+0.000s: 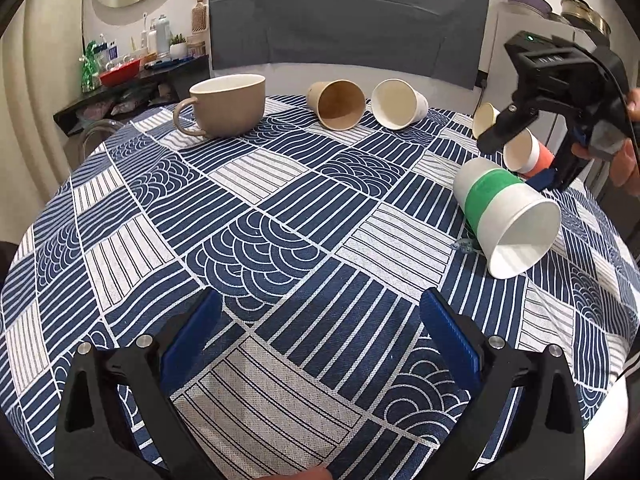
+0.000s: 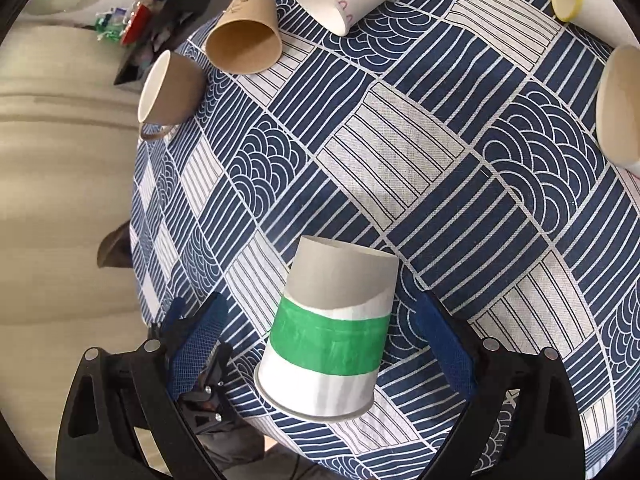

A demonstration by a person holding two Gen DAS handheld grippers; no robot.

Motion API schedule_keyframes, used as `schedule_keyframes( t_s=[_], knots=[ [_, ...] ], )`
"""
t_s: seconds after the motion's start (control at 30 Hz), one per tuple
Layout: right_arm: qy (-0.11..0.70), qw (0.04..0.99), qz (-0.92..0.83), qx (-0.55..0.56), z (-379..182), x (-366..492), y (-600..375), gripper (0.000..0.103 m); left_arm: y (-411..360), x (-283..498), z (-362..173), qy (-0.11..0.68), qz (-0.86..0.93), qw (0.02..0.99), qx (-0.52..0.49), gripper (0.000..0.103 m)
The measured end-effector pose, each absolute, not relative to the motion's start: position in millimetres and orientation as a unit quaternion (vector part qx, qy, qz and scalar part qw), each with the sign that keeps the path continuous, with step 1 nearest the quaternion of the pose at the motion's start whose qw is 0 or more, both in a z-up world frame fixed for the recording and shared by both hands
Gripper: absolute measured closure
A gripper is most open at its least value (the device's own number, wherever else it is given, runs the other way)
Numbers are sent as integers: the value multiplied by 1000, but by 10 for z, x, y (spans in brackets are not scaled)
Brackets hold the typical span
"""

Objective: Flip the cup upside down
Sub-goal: 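Move the right gripper over the green-banded cup and grasp its base, then rotate the cup with the right gripper and stand it upside down on the table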

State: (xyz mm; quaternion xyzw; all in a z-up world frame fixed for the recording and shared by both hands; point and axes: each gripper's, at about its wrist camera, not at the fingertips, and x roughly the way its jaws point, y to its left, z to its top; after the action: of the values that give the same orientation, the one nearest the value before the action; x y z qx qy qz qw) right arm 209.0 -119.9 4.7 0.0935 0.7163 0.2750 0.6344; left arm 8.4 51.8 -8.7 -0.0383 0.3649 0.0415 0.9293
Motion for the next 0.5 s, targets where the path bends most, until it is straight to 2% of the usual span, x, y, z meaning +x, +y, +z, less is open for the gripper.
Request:
schedule_keyframes(
  t_s=[0.13, 0.17, 0.2, 0.23, 0.5],
  knots=[
    [719, 637, 269, 72, 37, 2111, -1132, 15, 442, 65, -76, 360, 44, 932, -16, 6],
    [722, 635, 266, 66, 17, 2113, -1113, 32, 428, 60, -74, 359, 43, 932, -12, 6],
    [729, 628, 265, 66, -14, 2114, -1121, 40, 421, 60, -72, 358, 40, 933, -9, 6],
    [735, 620, 265, 72, -50, 2116, -1130, 43, 404, 54, -67, 357, 38, 933, -5, 6],
    [720, 634, 269, 79, -38, 2100, -1185, 46, 367, 30, -57, 352, 38, 935, 6, 6]
  ],
)
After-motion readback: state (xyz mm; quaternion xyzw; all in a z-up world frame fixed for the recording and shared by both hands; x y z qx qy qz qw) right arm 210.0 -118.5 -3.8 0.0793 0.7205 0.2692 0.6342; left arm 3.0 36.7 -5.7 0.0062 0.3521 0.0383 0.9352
